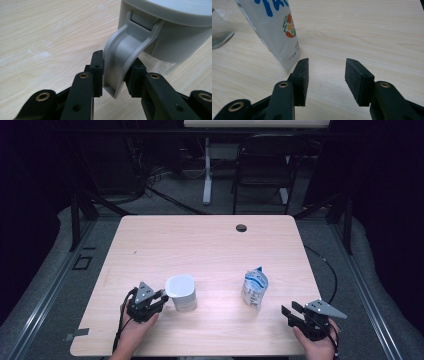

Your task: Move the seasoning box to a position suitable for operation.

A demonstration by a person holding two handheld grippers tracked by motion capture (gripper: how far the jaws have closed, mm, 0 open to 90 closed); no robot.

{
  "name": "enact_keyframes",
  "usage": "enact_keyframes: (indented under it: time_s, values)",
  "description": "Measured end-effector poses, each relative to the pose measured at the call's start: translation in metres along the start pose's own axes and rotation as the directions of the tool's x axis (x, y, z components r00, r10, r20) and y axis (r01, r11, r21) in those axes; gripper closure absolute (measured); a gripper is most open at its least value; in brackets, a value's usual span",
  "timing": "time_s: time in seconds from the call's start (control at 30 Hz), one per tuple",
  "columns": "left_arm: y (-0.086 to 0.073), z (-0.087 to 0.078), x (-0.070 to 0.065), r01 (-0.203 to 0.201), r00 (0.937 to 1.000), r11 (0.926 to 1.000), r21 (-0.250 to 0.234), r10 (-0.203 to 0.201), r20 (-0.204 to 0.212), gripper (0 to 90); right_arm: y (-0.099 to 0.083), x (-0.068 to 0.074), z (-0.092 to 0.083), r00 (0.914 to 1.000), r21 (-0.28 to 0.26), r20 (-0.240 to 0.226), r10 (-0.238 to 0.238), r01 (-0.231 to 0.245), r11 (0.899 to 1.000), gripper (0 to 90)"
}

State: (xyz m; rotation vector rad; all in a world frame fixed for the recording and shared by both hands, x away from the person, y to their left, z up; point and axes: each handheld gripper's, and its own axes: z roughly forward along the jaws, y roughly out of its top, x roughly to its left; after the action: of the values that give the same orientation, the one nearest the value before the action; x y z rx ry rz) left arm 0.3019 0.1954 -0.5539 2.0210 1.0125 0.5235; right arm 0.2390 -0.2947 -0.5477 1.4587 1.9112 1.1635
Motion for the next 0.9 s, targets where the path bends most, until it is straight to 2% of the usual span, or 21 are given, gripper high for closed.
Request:
enact_keyframes:
  time_s: [0.2, 0.53, 0.9]
  values:
    - [0.0, -0.002, -0.003, -0.003, 1.0, 1.0, 0.009, 0.003, 0.002, 71.0, 0.0, 0.001, 0.0, 0.9999, 0.007, -0.008, -0.014, 0.014, 1.0, 55.4]
    - [-0.001, -0.005, -0.015, -0.034, 0.9991, 0.9993, 0.013, 0.033, 0.024, 71.0, 0.001, 0.005, -0.001, 0.9992, 0.011, -0.028, -0.028, 0.029, 1.0, 56.1]
    - [-0.001, -0.007, -0.03, -0.071, 0.9949, 0.9972, 0.023, 0.069, 0.074, 70.9, 0.002, 0.012, 0.0, 0.9968, 0.02, -0.039, -0.069, 0.07, 0.997, 55.8]
